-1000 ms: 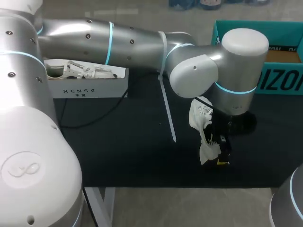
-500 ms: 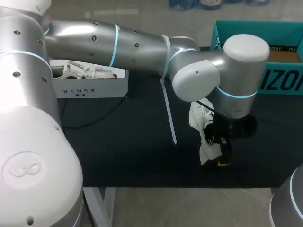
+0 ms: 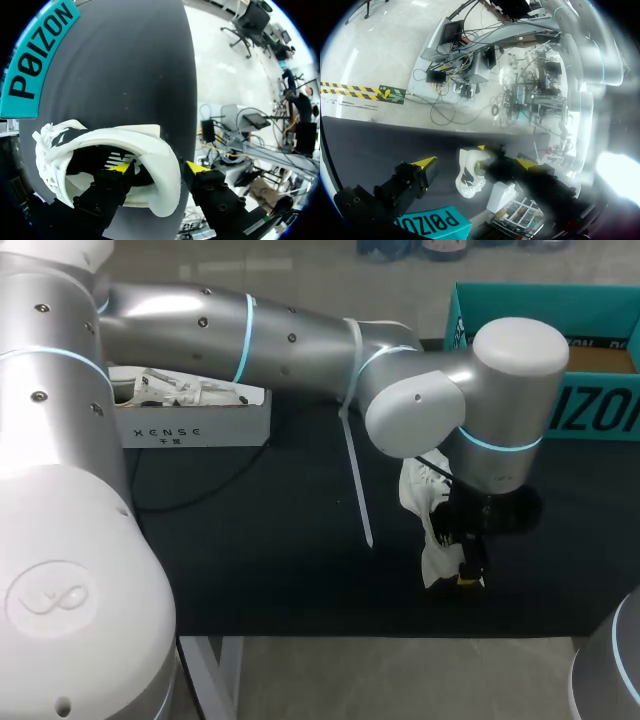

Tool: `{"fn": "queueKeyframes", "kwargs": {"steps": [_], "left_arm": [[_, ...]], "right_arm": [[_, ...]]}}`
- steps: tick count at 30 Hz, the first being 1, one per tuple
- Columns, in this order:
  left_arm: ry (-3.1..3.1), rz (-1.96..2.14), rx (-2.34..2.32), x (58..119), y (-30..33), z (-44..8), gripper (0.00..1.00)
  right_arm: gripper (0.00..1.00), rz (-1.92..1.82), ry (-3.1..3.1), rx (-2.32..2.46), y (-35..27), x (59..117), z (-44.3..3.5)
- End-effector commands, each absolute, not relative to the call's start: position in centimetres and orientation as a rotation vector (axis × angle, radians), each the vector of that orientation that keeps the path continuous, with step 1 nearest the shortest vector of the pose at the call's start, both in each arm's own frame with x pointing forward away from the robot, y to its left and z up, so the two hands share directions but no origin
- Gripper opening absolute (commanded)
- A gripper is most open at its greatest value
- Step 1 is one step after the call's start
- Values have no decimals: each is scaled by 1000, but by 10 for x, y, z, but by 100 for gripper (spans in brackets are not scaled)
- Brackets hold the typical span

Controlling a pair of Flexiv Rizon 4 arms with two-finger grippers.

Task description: Take the shoe out of the shoebox, open the shoe tongue, remove and reinsert the insole, then place the shoe into the shoebox

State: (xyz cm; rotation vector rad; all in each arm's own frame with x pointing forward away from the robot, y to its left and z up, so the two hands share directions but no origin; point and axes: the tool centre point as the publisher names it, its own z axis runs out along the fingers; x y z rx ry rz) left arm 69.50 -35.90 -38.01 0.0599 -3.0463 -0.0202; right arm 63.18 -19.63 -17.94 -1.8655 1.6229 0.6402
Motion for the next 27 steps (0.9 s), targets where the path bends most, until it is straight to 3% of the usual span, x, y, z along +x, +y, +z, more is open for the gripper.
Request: {"fn": "queueKeyframes", "kwargs": {"steps": [1, 6, 16, 21, 23, 26, 27], "left_arm": [[-3046, -20, 59, 695, -360, -384, 47], [-3047, -19, 59, 695, -360, -386, 47], [-3053, -6, 55, 691, -358, -384, 27], [-3055, 4, 61, 687, -356, -381, 26], [-3056, 11, 59, 686, -355, -379, 22], [-3059, 23, 53, 683, -353, -375, 0], [-3060, 25, 53, 682, -352, -374, 0]], "right_arm": [[100, 312, 1617, -1602, -195, 624, -180], [100, 312, 1617, -1602, -195, 624, -180], [100, 312, 1617, -1602, -195, 624, -180], [100, 312, 1617, -1602, -195, 624, -180], [100, 312, 1617, -1602, -195, 624, -180], [100, 312, 1617, -1602, -195, 624, -180], [100, 312, 1617, -1602, -195, 624, -180]]}}
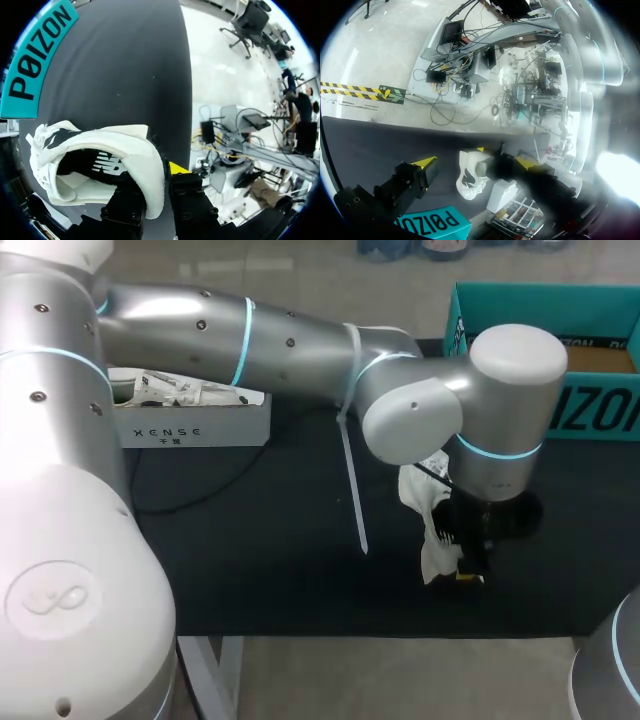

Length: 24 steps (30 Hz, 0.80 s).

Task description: Take the shoe out of the shoebox, open the shoe tongue, remove and reinsert the insole, then place the shoe into the shoebox

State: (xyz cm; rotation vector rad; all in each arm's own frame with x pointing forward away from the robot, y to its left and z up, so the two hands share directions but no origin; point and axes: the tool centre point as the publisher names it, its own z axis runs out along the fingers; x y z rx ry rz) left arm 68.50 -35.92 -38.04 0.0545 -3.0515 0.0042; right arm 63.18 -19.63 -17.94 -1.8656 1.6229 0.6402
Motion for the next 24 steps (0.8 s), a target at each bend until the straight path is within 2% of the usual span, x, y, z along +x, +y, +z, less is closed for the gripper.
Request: {"fn": "queueKeyframes", "kwargs": {"steps": [1, 13, 24], "left_arm": [[-3063, 27, 59, 682, -351, -373, 0], [-3011, 89, -31, 676, -326, -343, 0], [-2679, 4, -621, 673, -268, -304, 0]], "right_arm": [[100, 312, 1617, -1602, -195, 624, -180], [100, 312, 1617, -1602, -195, 624, -180], [100, 312, 1617, -1602, -195, 624, -180]]}}
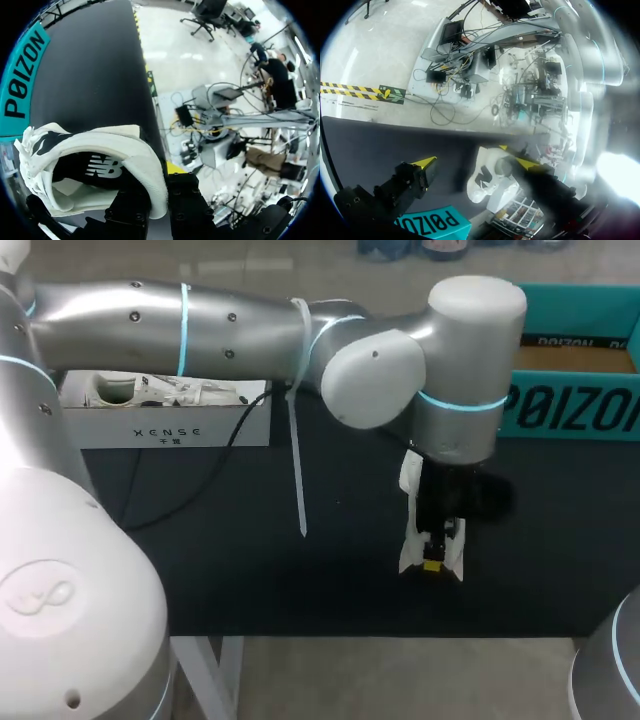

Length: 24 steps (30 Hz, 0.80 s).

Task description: Take the shoe out of the shoebox, open the shoe tongue, remove and reinsert the insole, then place the shoe into the shoebox

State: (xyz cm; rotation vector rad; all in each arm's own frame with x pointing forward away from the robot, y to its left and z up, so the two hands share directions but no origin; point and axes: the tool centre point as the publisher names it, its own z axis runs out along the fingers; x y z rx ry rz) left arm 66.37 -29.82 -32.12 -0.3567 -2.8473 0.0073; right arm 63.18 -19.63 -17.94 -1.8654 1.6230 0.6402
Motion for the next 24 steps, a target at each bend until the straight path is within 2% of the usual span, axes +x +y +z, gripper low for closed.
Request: {"fn": "queueKeyframes", "kwargs": {"steps": [1, 12, 24], "left_arm": [[-2677, -31, -638, 673, -260, -302, 0], [-2622, -268, -932, 670, -174, -274, 0], [-2622, -268, -932, 670, -174, -274, 0]], "right_arm": [[100, 312, 1617, -1602, -195, 624, -180], [100, 312, 1617, -1602, -195, 624, -180], [100, 312, 1617, -1602, -195, 624, -180]]}}
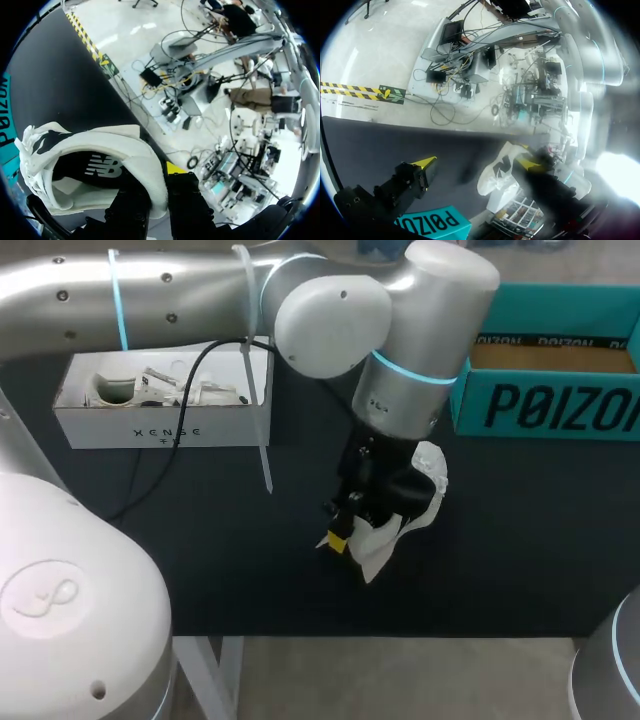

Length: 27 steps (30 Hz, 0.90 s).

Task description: Take the shoe out of the shoebox, open the shoe tongue, remove and reinsert the insole, then place the shoe into the shoebox

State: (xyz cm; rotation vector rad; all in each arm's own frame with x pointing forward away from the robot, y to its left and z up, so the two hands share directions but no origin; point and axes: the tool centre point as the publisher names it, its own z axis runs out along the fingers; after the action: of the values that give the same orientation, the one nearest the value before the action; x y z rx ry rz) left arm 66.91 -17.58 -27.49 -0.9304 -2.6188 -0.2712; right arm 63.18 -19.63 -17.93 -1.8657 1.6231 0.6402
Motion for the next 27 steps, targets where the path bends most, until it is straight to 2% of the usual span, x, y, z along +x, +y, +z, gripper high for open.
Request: {"fn": "queueKeyframes", "kwargs": {"steps": [1, 22, 27], "left_arm": [[-2622, -268, -932, 670, -174, -274, 0], [-2622, -268, -932, 670, -174, -274, 0], [-2633, -334, -1024, 698, -143, -262, 0]], "right_arm": [[100, 312, 1617, -1602, -195, 624, -180], [100, 312, 1617, -1602, -195, 624, -180], [100, 312, 1617, -1602, -195, 624, -180]]}}
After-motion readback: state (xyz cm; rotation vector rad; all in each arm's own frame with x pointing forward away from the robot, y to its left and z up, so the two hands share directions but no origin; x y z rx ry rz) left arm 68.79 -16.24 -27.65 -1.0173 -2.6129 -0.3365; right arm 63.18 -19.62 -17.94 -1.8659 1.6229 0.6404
